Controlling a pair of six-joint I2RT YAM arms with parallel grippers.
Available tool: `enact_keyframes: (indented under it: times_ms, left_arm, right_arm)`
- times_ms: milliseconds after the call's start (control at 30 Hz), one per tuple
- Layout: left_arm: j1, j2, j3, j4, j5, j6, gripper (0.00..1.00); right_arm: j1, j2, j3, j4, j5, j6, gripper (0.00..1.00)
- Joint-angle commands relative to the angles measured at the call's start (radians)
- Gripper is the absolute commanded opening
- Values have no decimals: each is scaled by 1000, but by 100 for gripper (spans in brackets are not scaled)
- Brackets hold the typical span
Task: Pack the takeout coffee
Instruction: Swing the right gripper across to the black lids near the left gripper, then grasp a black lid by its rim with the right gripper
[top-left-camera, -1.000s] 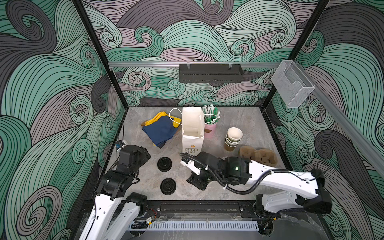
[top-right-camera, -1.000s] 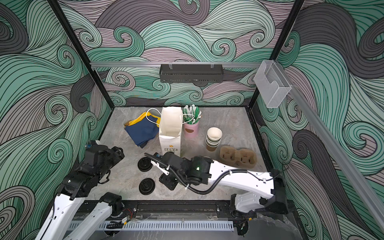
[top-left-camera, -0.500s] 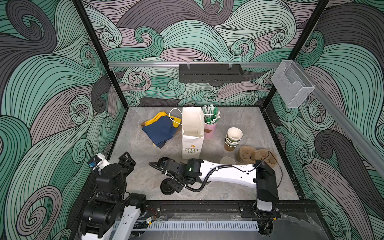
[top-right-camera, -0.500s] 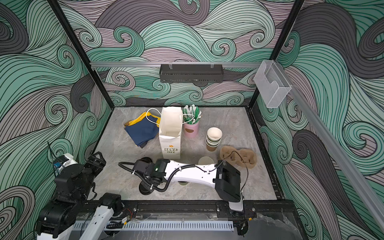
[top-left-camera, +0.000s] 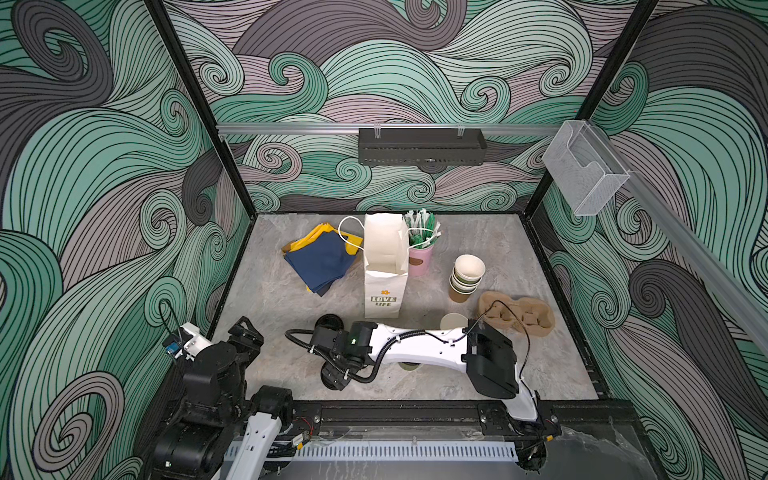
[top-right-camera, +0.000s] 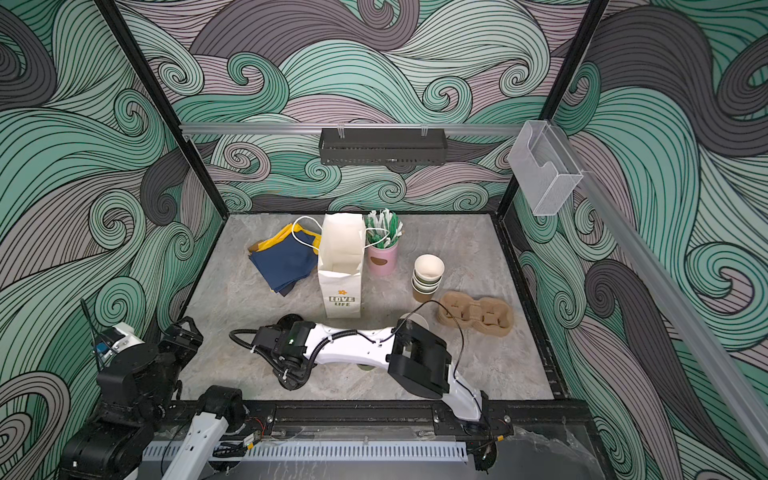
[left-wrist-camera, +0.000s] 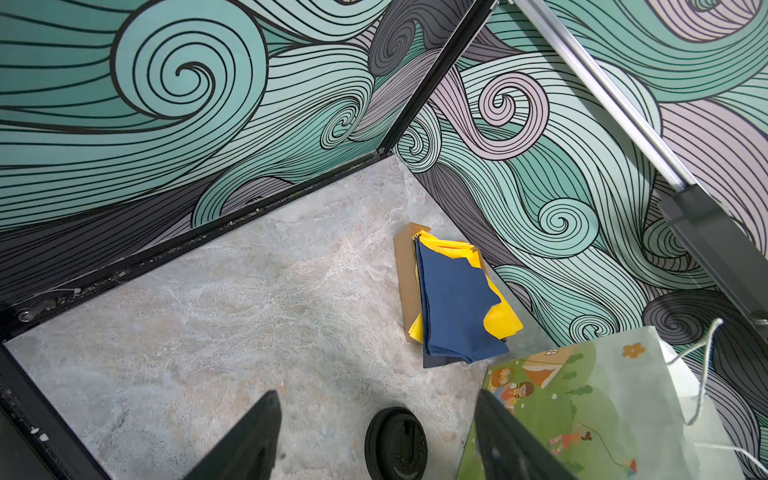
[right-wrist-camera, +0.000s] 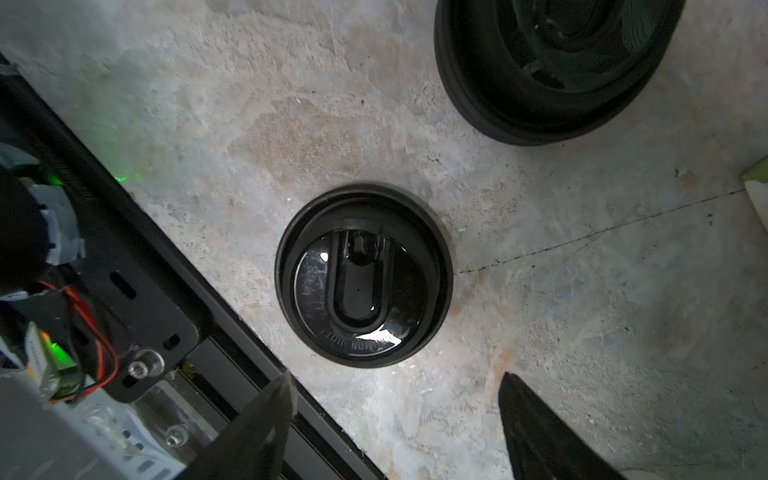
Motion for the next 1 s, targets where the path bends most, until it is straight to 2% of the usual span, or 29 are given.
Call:
enact_keyframes:
  times_ms: [0, 333, 633, 967]
  left_arm:
    - [7, -11, 23, -42, -12, -14, 75]
    - [7, -17, 4, -51, 2, -17, 75]
    - [7, -12, -12, -41, 18, -22, 75]
    - [7, 2, -16, -32, 26, -20, 75]
  right_arm:
    - [1, 32, 50, -13, 13, -3, 84]
    - [1, 140, 161, -51, 26, -7, 87]
    - [4, 176, 182, -68, -13, -16, 87]
    - [5, 202, 212, -100, 9, -14, 83]
